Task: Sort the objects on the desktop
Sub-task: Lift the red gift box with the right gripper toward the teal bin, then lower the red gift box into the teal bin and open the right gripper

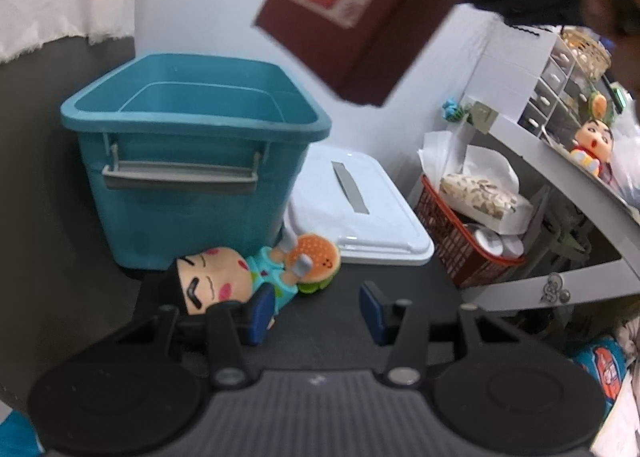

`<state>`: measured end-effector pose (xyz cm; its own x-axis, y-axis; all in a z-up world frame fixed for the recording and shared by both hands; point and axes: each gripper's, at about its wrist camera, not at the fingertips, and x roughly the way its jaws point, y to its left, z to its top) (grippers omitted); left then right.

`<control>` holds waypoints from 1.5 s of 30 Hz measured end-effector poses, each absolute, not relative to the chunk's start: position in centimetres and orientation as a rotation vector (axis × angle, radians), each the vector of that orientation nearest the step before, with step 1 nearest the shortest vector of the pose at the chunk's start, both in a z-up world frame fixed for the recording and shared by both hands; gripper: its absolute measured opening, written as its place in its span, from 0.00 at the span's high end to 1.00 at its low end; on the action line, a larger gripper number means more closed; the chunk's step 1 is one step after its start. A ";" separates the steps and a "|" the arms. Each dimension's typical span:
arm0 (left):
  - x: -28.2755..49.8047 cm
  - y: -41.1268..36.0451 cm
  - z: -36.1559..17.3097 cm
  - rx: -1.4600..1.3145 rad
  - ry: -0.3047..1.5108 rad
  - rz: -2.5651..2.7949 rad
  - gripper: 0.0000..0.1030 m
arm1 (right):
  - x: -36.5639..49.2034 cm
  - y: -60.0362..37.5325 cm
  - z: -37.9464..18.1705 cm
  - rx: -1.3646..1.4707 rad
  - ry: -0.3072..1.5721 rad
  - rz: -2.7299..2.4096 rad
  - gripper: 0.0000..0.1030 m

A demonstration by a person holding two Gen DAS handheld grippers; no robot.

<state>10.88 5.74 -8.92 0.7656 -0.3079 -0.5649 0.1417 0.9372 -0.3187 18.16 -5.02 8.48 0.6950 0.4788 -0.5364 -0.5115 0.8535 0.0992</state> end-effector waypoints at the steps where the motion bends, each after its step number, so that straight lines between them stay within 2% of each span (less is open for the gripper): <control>1: 10.9 5.8 -8.9 -0.267 0.656 -0.245 0.51 | 18.4 -4.5 8.2 -0.066 0.588 0.558 0.57; 27: 12.0 9.0 -10.1 -0.282 0.684 -0.131 0.51 | 25.0 0.6 4.1 -0.156 0.735 0.611 0.56; 39: 12.3 8.8 -10.0 -0.288 0.681 -0.127 0.51 | 27.2 4.4 0.4 -0.404 0.854 0.631 0.56; 45: 12.3 8.9 -9.9 -0.293 0.675 -0.126 0.51 | 27.3 4.7 -0.5 -0.424 0.882 0.637 0.56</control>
<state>12.30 8.88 -9.88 0.7749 -0.2093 -0.5965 0.0207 0.9515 -0.3070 27.26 4.71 -0.50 0.4725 0.3352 -0.8151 -0.6685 0.7390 -0.0836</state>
